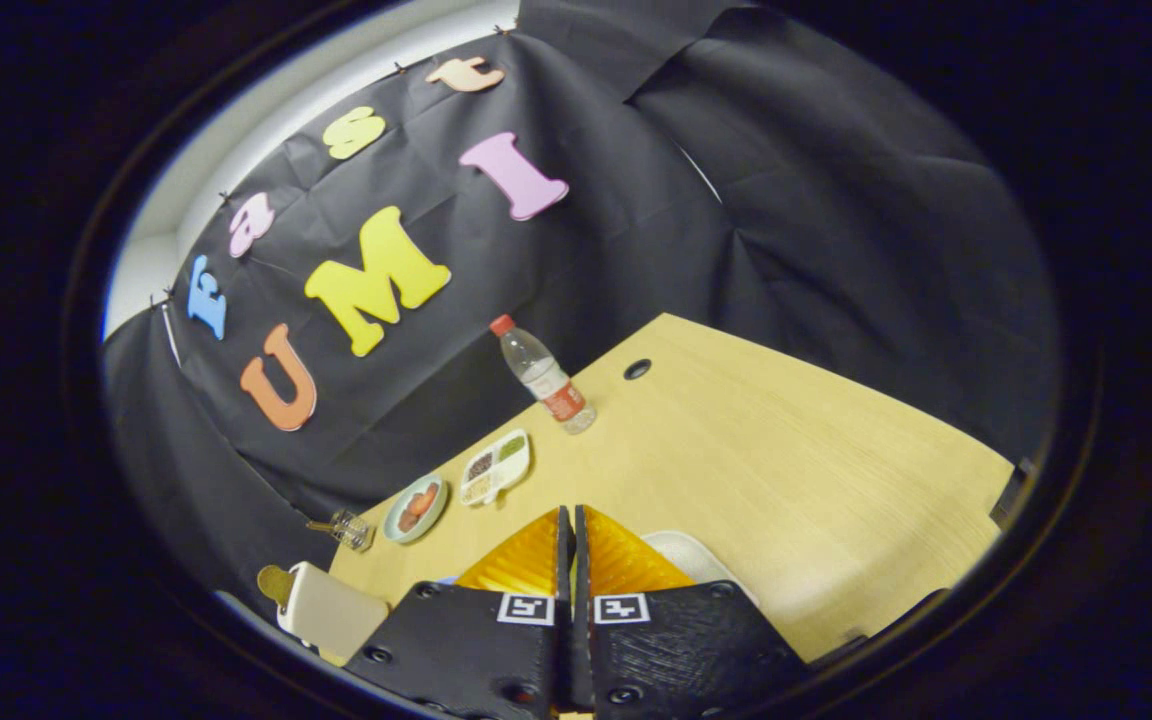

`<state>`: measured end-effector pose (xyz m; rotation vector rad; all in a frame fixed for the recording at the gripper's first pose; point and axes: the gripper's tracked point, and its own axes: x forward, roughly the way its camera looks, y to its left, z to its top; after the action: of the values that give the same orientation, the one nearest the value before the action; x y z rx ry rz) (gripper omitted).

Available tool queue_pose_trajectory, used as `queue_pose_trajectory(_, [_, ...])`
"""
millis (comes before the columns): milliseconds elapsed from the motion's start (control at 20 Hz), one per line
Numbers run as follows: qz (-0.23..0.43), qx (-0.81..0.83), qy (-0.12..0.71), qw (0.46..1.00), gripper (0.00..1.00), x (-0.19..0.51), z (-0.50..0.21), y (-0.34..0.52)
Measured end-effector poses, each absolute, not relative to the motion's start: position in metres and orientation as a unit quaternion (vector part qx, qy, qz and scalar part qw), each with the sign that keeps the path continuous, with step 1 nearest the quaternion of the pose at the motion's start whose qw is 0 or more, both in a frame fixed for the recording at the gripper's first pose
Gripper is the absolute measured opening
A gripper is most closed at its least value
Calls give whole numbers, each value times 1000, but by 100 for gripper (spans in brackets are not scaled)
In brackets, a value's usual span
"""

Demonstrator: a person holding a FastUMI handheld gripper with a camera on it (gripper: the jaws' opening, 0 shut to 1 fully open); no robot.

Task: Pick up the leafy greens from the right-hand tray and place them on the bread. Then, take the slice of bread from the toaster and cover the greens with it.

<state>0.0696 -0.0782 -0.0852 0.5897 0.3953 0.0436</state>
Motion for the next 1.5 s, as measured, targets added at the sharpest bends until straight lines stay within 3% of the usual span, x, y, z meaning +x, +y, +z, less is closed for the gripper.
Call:
queue_pose_trajectory(450, [104,273,171,941,0,49,-32,58])
queue_pose_trajectory(950, [161,304,210,915,0,48,-75,202])
queue_pose_trajectory(1500, [102,358,238,897,0,75,-142,166])
